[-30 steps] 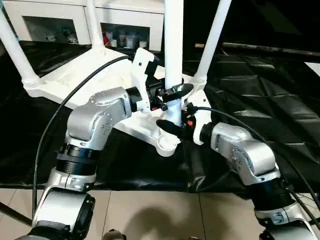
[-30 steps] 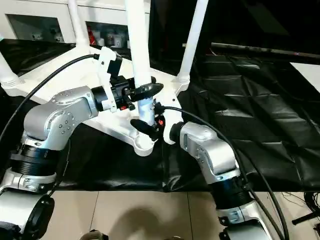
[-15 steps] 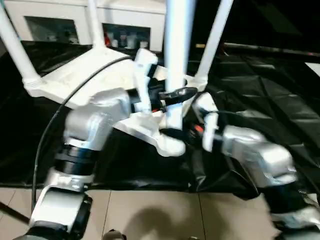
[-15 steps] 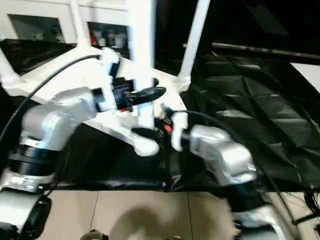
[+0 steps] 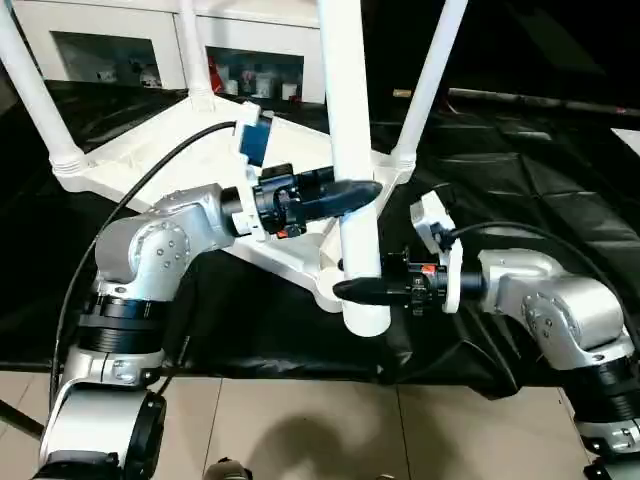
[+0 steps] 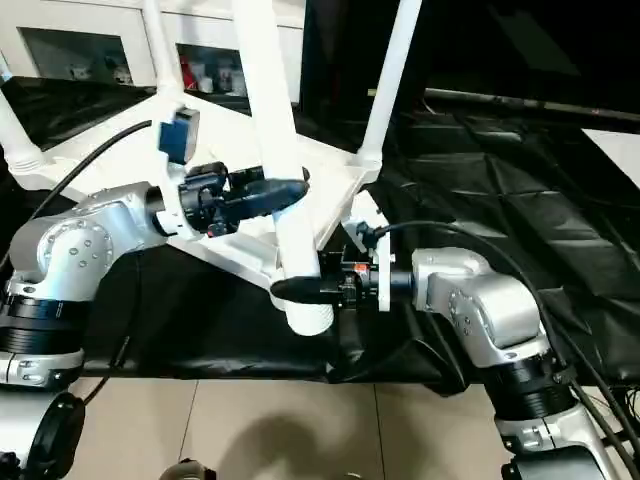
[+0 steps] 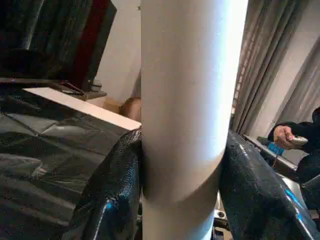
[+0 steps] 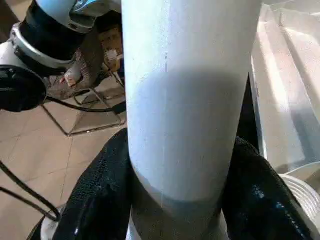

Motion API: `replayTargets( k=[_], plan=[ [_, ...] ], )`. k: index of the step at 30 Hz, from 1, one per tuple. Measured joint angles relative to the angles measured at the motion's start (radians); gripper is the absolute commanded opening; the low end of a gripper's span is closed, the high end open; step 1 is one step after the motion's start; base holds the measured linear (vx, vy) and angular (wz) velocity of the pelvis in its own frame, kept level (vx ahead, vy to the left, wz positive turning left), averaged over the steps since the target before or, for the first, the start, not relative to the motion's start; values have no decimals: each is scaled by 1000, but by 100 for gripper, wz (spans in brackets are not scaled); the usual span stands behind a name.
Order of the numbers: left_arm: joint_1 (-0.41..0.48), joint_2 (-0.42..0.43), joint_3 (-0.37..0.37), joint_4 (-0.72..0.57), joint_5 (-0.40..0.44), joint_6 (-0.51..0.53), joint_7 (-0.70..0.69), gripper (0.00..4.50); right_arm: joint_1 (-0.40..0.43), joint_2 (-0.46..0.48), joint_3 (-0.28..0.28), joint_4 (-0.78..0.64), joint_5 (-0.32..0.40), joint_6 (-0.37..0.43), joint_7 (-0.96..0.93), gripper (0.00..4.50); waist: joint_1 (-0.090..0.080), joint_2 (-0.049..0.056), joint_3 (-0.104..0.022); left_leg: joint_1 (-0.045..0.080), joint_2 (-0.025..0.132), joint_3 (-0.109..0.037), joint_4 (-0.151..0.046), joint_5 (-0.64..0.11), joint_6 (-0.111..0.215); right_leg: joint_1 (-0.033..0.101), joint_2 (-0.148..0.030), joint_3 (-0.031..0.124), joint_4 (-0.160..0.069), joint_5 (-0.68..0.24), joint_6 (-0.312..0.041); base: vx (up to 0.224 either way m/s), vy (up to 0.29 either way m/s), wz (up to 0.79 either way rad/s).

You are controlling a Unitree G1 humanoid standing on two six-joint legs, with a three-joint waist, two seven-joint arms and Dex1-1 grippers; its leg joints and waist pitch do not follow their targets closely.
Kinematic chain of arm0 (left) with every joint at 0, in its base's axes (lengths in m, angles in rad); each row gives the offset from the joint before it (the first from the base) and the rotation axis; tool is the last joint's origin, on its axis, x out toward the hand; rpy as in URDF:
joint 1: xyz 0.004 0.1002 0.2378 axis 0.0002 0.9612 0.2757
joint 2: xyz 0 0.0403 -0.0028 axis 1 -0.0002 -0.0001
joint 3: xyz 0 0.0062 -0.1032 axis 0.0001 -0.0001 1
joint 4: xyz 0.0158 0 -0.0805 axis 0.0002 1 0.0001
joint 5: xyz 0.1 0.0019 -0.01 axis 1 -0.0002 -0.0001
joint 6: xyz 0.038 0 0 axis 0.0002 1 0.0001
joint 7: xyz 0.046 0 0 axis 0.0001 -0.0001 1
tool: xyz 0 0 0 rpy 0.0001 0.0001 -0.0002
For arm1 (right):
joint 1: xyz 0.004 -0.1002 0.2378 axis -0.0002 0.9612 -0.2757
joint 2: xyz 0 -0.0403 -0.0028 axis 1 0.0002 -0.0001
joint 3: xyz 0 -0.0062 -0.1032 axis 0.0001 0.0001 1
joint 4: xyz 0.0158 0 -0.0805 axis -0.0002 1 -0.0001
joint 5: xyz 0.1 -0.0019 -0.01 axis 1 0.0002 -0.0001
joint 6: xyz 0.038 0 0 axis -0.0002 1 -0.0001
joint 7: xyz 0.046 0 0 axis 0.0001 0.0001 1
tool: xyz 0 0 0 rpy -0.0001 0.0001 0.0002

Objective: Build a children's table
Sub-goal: Pick table leg

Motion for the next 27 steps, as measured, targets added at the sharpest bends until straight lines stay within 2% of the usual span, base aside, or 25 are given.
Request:
replayTargets(
  k=[10,12,18,21,27],
  plan=[
    [0,-21,0,8,5,-1,19,182,-1,-8,0,14,-8,-12,9,190,-1,0,0,0,0,0,0,0,0,0,0,0,0,1,-1,0,0,0],
    [-1,-25,2,8,6,-4,21,182,-1,-7,0,15,-13,-24,7,246,-1,0,0,0,0,0,0,0,0,0,0,0,0,1,-1,0,0,0],
    [-4,-36,6,19,34,-23,90,182,-5,28,-6,20,-35,-31,-61,295,-3,0,0,0,0,0,0,0,0,0,0,0,0,1,-2,0,0,0],
    [-14,-28,-16,14,79,-49,115,182,-23,41,-7,20,-52,-30,-116,313,-3,0,0,0,0,0,0,0,0,0,0,0,0,1,-1,0,0,0],
    [-25,-20,-50,3,132,-58,158,182,-26,61,-11,24,-72,-24,-168,316,-3,-2,0,0,0,0,0,0,0,0,0,0,0,1,-1,0,0,0]
  ],
)
